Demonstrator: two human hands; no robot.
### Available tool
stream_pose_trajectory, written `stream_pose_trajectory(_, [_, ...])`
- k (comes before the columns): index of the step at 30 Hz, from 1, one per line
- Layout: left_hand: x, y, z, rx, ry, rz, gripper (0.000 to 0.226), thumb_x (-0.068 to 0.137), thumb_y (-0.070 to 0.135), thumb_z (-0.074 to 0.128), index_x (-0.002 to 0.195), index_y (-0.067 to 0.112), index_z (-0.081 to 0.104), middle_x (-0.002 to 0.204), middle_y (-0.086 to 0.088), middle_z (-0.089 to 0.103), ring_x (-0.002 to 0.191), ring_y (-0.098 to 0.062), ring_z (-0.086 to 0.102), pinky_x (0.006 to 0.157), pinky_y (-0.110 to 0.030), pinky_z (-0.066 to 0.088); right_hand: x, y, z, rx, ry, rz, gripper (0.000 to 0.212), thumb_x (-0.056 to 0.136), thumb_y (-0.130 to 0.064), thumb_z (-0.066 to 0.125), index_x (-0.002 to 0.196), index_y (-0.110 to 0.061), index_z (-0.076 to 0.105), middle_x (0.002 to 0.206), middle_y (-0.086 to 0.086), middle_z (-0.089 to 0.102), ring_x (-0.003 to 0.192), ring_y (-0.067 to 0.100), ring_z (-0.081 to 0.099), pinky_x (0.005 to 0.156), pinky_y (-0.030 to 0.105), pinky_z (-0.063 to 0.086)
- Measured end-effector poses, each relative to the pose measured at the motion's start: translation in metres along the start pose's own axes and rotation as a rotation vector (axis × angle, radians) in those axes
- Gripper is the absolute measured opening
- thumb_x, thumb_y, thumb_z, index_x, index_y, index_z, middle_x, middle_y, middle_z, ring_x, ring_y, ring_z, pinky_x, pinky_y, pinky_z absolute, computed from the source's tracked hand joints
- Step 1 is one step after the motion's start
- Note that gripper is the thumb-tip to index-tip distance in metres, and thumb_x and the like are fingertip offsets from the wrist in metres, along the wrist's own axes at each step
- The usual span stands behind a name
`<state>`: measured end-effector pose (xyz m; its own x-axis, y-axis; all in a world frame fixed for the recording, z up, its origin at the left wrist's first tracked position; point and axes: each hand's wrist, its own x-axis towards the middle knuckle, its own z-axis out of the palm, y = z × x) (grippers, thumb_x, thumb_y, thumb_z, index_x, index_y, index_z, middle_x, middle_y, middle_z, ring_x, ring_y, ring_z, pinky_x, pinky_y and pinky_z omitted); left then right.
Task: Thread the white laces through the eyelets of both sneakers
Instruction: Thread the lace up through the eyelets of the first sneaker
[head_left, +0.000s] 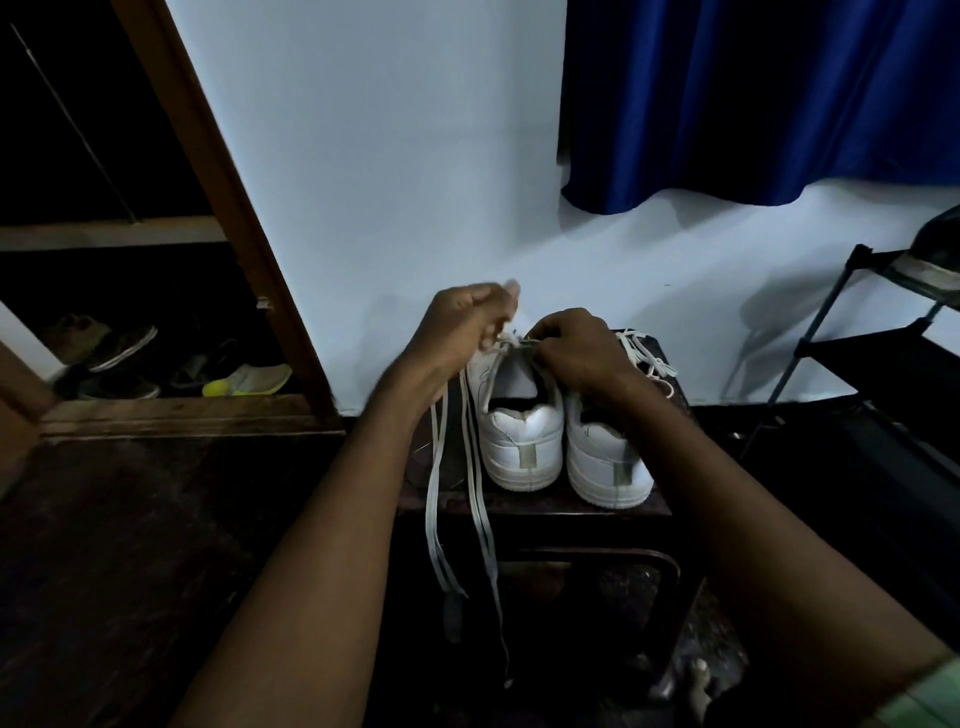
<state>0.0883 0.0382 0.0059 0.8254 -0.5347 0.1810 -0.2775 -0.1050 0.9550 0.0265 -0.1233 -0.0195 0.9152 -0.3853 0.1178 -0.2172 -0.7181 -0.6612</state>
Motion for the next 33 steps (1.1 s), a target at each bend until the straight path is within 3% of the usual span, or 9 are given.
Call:
stream_pose_trajectory(2, [0.002, 0.011, -0.003, -0.230, 0.067, 0.020, 0.037, 0.107, 0.033, 0.056, 0.072, 0.021, 0.059, 0.068, 0.009, 0.047, 0.054, -0.005, 0.035, 0.055, -0.023, 0.031, 0.000, 0.000, 0.000, -0.008, -0.004, -0.008, 0.015, 0.085, -0.026, 0.064, 0.088, -0.022, 0.078, 0.086, 0.000, 0.075, 0.089, 0.022, 0.068, 0.082, 0.035, 0.055])
stream_pose_trajectory(7, [-0.005, -0.006, -0.011, 0.802, 0.116, -0.022, 0.045, 0.085, 0.074, 0.064, 0.086, 0.029, 0.069, 0.080, 0.012, 0.067, 0.078, -0.010, 0.061, 0.068, -0.029, 0.044, 0.001, 0.002, 0.003, -0.014, 0.010, -0.030, 0.018, 0.082, -0.032, 0.062, 0.086, -0.022, 0.077, 0.083, -0.001, 0.074, 0.087, 0.022, 0.068, 0.078, 0.034, 0.053])
stream_pose_trajectory(10, [-0.004, -0.013, -0.007, 1.015, 0.156, 0.071, 0.046, 0.091, 0.066, 0.062, 0.075, 0.023, 0.071, 0.075, 0.006, 0.068, 0.078, -0.020, 0.063, 0.065, -0.031, 0.045, 0.001, 0.003, 0.003, -0.036, 0.031, -0.035, 0.017, 0.087, -0.031, 0.065, 0.090, -0.021, 0.078, 0.088, -0.001, 0.075, 0.090, 0.022, 0.068, 0.081, 0.035, 0.054])
stream_pose_trajectory(16, [0.001, 0.000, 0.005, -0.055, 0.207, 0.134, 0.042, 0.108, 0.026, 0.051, 0.067, 0.015, 0.058, 0.071, -0.002, 0.060, 0.065, -0.012, 0.053, 0.067, -0.025, 0.042, 0.004, 0.003, 0.005, -0.038, 0.026, -0.045, 0.015, 0.086, -0.027, 0.064, 0.091, -0.025, 0.078, 0.092, -0.002, 0.075, 0.095, 0.022, 0.068, 0.080, 0.032, 0.050])
stream_pose_trajectory(19, [0.001, 0.002, 0.010, -0.405, 0.253, 0.077, 0.044, 0.112, 0.036, 0.041, 0.075, 0.016, 0.052, 0.078, -0.002, 0.068, 0.081, -0.016, 0.063, 0.073, -0.024, 0.045, 0.002, 0.003, 0.004, -0.047, 0.025, -0.045, 0.018, 0.084, -0.023, 0.064, 0.094, -0.025, 0.078, 0.093, -0.001, 0.074, 0.097, 0.024, 0.068, 0.086, 0.037, 0.053])
stream_pose_trajectory(23, [0.005, 0.001, 0.006, -0.888, 0.293, -0.073, 0.045, 0.113, 0.039, 0.038, 0.075, 0.016, 0.047, 0.053, 0.005, 0.045, 0.053, -0.013, 0.048, 0.070, -0.028, 0.049, 0.000, 0.002, 0.004, -0.056, 0.033, -0.054, 0.018, 0.081, -0.022, 0.064, 0.092, -0.028, 0.078, 0.081, -0.006, 0.067, 0.093, 0.024, 0.067, 0.084, 0.036, 0.053])
stream_pose_trajectory(26, [0.004, -0.006, 0.003, -0.333, 0.395, -0.104, 0.043, 0.108, 0.041, 0.050, 0.074, 0.015, 0.048, 0.053, 0.009, 0.034, 0.043, -0.012, 0.035, 0.064, -0.034, 0.048, 0.000, 0.003, 0.004, -0.053, 0.054, -0.057, 0.018, 0.079, -0.023, 0.067, 0.092, -0.028, 0.079, 0.080, -0.006, 0.068, 0.090, 0.023, 0.068, 0.081, 0.034, 0.054])
stream_pose_trajectory(29, [0.000, -0.013, 0.004, 0.451, 0.343, 0.000, 0.043, 0.093, 0.057, 0.065, 0.079, 0.019, 0.052, 0.067, 0.007, 0.055, 0.065, -0.017, 0.054, 0.067, -0.032, 0.042, 0.001, 0.003, 0.004, -0.059, 0.052, -0.067, 0.017, 0.079, -0.025, 0.067, 0.091, -0.026, 0.079, 0.083, -0.005, 0.071, 0.089, 0.023, 0.068, 0.081, 0.036, 0.055])
stream_pose_trajectory(33, [-0.003, -0.017, 0.014, 0.752, 0.188, 0.139, 0.036, 0.078, 0.062, 0.070, 0.093, 0.030, 0.062, 0.092, 0.005, 0.064, 0.085, -0.022, 0.064, 0.076, -0.036, 0.056, 0.001, 0.004, 0.006, -0.060, 0.062, -0.072, 0.018, 0.084, -0.031, 0.063, 0.093, -0.024, 0.078, 0.092, 0.000, 0.074, 0.094, 0.027, 0.068, 0.084, 0.040, 0.054])
